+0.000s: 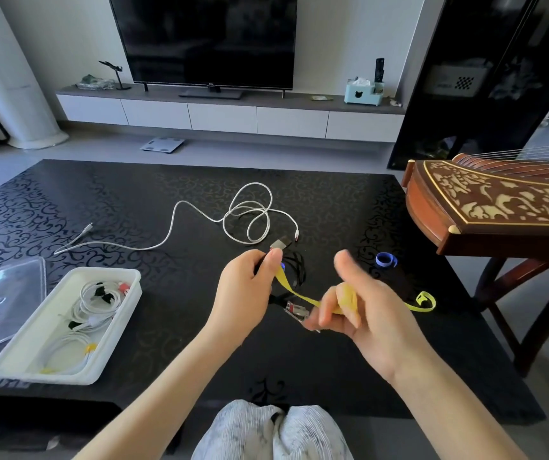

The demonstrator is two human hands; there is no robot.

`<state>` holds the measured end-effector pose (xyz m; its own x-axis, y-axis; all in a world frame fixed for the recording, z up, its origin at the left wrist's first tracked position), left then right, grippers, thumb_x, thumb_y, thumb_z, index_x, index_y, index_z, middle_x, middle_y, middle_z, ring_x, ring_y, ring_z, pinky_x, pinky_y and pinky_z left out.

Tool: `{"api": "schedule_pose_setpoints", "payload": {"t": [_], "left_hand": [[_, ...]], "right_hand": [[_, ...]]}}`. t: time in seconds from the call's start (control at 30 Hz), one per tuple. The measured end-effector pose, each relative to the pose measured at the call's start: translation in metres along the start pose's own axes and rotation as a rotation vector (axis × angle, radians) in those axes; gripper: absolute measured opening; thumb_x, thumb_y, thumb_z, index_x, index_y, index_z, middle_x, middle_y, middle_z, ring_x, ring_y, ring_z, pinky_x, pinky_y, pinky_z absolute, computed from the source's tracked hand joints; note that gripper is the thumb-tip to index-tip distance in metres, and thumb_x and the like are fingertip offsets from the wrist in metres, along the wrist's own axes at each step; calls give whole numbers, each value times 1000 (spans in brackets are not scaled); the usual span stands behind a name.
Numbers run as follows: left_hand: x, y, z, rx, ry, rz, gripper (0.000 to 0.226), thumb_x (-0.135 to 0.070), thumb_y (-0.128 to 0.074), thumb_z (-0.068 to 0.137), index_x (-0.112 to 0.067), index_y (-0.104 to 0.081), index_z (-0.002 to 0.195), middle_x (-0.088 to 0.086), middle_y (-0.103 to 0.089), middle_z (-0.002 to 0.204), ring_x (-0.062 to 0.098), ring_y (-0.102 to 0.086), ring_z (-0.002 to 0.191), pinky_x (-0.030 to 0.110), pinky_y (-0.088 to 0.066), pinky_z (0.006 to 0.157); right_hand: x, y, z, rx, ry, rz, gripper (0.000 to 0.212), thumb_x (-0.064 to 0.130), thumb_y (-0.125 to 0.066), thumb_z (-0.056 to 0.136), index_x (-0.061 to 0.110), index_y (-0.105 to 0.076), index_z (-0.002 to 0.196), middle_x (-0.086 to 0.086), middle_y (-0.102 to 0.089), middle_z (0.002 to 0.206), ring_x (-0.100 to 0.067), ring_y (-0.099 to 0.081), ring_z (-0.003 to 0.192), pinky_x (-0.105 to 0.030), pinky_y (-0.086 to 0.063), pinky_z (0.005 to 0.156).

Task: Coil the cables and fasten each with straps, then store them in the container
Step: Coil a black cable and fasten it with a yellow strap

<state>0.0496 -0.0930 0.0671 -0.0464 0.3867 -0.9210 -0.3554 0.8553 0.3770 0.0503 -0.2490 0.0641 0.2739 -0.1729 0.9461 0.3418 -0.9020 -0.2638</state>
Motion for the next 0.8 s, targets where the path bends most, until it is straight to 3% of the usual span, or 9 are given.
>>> {"api": "schedule_pose_setpoints", "payload": {"t": [0.13,0.2,0.27,0.43,0.5,0.57,0.7,0.8], "left_hand": [[-15,-2,-2,22,-99,89,40,-38,-46,96,-12,-45,66,1,-41,57,11,-34,51,19,-29,47],[-20,-2,-3,14,-129,109,38,-36,-46,96,-11,-50,68,0,-45,59,10,-37,52,18,-31,48],[-23,-2,-4,14,-150,109,37,-35,-47,96,-12,-50,68,-1,-45,58,9,-37,52,17,-32,49],[-29,-4,-7,38,-205,63,41,-34,-46,96,-3,-49,70,-1,-40,58,8,-33,52,19,-30,49],[-29,-5,-9,54,-217,46,42,-33,-45,97,0,-48,71,0,-38,59,7,-31,53,19,-28,48],[-30,-5,-10,48,-226,38,45,-33,-42,97,3,-47,73,2,-37,61,8,-30,54,21,-28,50],[-38,-11,-16,41,-270,-13,44,-36,-38,97,-12,-37,61,-5,-36,58,7,-30,55,23,-27,51],[-43,-16,-23,70,-279,-75,54,-47,-33,97,-3,-46,68,10,-47,63,18,-40,59,36,-36,56]], "right_hand": [[-16,5,5,-80,-134,-278,37,17,-69,83,11,-59,49,-2,-36,40,-19,-38,41,-31,-49,49],[-12,-2,3,-45,-106,-391,12,16,-69,84,6,-66,76,3,-39,38,-16,-31,37,-28,-41,42],[-8,-8,2,-18,-71,-462,17,23,-65,88,6,-70,87,9,-43,35,-15,-28,36,-27,-34,41],[-8,-5,4,-108,-79,-363,34,26,-65,87,2,-66,63,8,-42,36,-16,-27,37,-30,-27,44],[-9,3,5,-181,-77,-343,34,20,-66,86,-8,-61,66,4,-36,36,-15,-27,35,-30,-26,44],[-12,8,5,-233,-104,-346,29,15,-65,85,-6,-59,66,4,-32,35,-13,-26,34,-29,-26,44],[-20,7,8,-265,-248,-244,26,18,-68,82,2,-58,64,7,-36,31,-10,-30,28,-28,-25,46],[-19,4,9,-277,-272,-105,22,19,-70,82,3,-62,70,5,-36,31,-8,-34,27,-26,-31,47]]}}
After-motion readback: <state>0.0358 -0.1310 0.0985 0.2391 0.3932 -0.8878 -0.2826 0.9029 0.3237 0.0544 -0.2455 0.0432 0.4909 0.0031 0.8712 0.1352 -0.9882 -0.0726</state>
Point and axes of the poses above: each hand's wrist, its own z-axis towards the middle knuckle, its own y-axis out of the back of the hand, x = y × z, the point moved 9 cm from there along z, towards the middle knuckle
